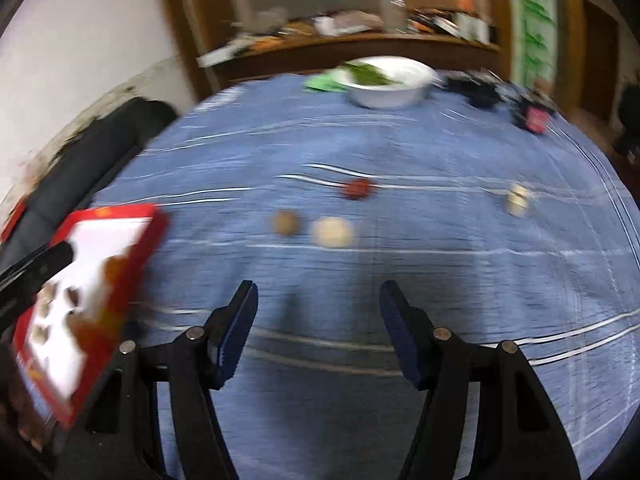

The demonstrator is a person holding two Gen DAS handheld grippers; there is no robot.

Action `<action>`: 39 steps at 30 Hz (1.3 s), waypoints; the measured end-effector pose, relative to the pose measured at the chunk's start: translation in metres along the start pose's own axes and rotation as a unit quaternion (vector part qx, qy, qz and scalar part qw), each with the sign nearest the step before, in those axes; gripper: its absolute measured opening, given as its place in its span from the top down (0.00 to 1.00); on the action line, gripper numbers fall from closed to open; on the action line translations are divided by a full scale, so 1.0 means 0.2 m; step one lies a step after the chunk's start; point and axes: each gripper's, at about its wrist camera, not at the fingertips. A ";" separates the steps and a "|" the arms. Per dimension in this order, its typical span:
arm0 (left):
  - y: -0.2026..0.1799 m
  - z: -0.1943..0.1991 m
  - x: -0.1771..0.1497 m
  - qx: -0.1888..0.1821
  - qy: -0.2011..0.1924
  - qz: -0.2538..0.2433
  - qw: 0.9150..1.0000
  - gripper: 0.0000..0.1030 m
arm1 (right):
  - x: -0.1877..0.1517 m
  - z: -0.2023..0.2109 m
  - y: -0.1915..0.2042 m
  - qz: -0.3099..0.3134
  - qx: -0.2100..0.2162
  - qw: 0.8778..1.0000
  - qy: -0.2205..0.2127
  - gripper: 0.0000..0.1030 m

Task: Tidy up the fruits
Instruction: 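Grasp a kiwi with the left tool while the right tool grasps a white pastry ball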

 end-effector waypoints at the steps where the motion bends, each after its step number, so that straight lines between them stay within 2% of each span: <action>1: -0.03 -0.02 0.00 -0.004 0.002 -0.006 1.000 0.43 | 0.01 -0.02 -0.03 -0.001 -0.008 1.000 0.002 0.45; 4: -0.08 -0.04 0.00 -0.012 0.005 -0.014 1.000 0.43 | 0.05 -0.10 -0.05 0.007 -0.009 1.000 0.011 0.49; 10: -0.15 -0.10 0.00 -0.023 0.014 -0.017 0.999 0.43 | 0.13 -0.27 0.00 0.032 -0.003 0.999 0.022 0.51; 12: -0.20 -0.13 0.00 -0.029 0.019 -0.020 0.999 0.43 | 0.11 -0.31 0.00 0.037 -0.003 0.999 0.035 0.58; 13: -0.22 -0.14 0.01 -0.036 0.021 -0.021 0.999 0.43 | 0.11 -0.32 0.00 0.042 -0.007 0.999 0.033 0.69; 15: -0.28 -0.17 0.01 -0.046 0.022 -0.024 0.998 0.43 | 0.11 -0.32 0.00 0.041 0.001 0.998 0.038 0.75; 19: -0.44 -0.24 0.02 -0.071 0.026 -0.041 0.996 0.43 | 0.10 -0.27 -0.07 0.027 -0.004 0.999 0.031 0.75; 23: -0.59 -0.37 0.02 -0.078 0.036 -0.054 0.995 0.43 | 0.11 -0.15 -0.19 -0.007 -0.013 1.000 0.010 0.75; 24: -0.61 -0.40 0.01 -0.074 0.042 -0.057 0.995 0.44 | 0.11 -0.11 -0.22 -0.013 -0.015 1.000 0.003 0.75; 25: -0.63 -0.44 0.00 -0.072 0.057 -0.061 0.994 0.57 | 0.11 -0.09 -0.24 -0.014 -0.016 1.000 -0.001 0.75; 26: -0.63 -0.48 -0.01 -0.073 0.074 -0.059 0.993 0.79 | 0.11 -0.06 -0.25 -0.016 -0.017 1.000 -0.005 0.75; 39: -0.61 -0.29 -0.07 -0.081 0.072 -0.052 0.993 0.80 | 0.06 0.05 -0.32 -0.027 -0.019 0.999 -0.011 0.75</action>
Point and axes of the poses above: each gripper's, at about its wrist camera, not at the fingertips, and z roughly against the way its jaws point, y to its left, x to its top, and after that the axes turned 13 degrees about -y, right-handed
